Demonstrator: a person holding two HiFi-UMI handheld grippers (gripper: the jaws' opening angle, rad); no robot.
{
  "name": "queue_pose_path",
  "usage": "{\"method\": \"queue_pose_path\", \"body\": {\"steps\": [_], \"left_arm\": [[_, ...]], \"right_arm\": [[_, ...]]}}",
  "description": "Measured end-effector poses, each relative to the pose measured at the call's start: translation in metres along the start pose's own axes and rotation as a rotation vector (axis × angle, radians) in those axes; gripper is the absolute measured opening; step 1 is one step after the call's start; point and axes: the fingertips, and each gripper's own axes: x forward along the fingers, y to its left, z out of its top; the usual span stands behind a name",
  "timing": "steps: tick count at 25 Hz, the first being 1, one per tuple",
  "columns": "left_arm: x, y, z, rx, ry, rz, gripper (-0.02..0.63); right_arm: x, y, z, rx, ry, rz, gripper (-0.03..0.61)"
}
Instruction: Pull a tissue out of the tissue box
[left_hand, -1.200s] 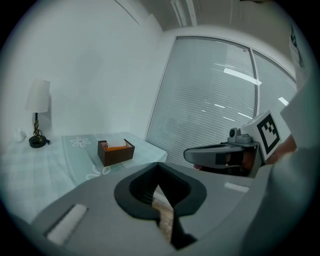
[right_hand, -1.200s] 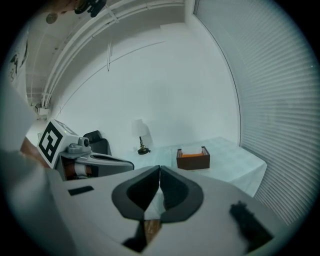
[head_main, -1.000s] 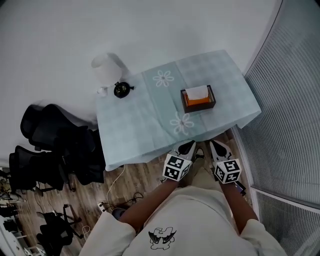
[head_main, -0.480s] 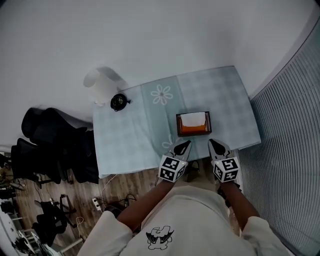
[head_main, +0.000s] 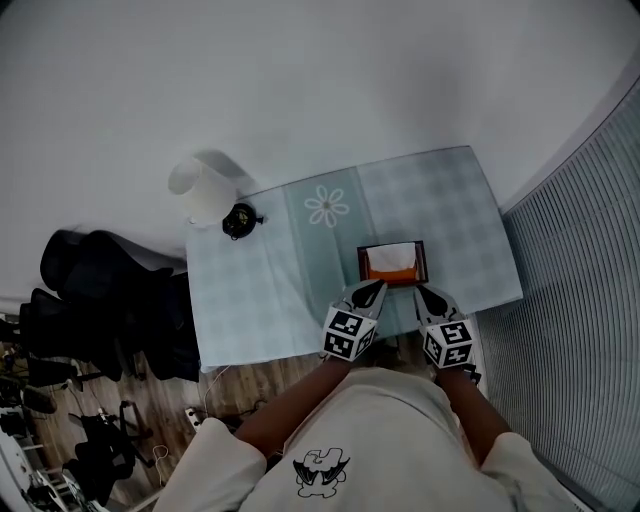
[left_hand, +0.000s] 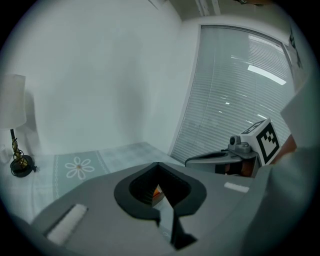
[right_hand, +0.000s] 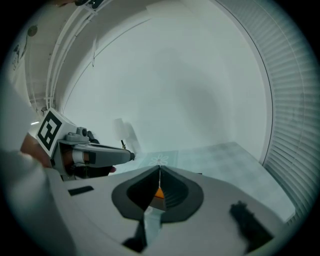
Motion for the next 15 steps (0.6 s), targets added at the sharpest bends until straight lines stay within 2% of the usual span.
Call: {"method": "queue_pose_path", "body": {"steps": [11,15], "left_arm": [[0.020,0.018,-0.012,-0.032,0.048,0.015,0.005],[0.020,0.024,-0.006,-0.038,0.034,0.034,0.006]], "right_arm": [[0.022,-0.015,-0.004,-0.031,0.063,0.019,0.015],[0.029,-0.024,-0.003,-0.054,0.077,0.014,0.015]]}}
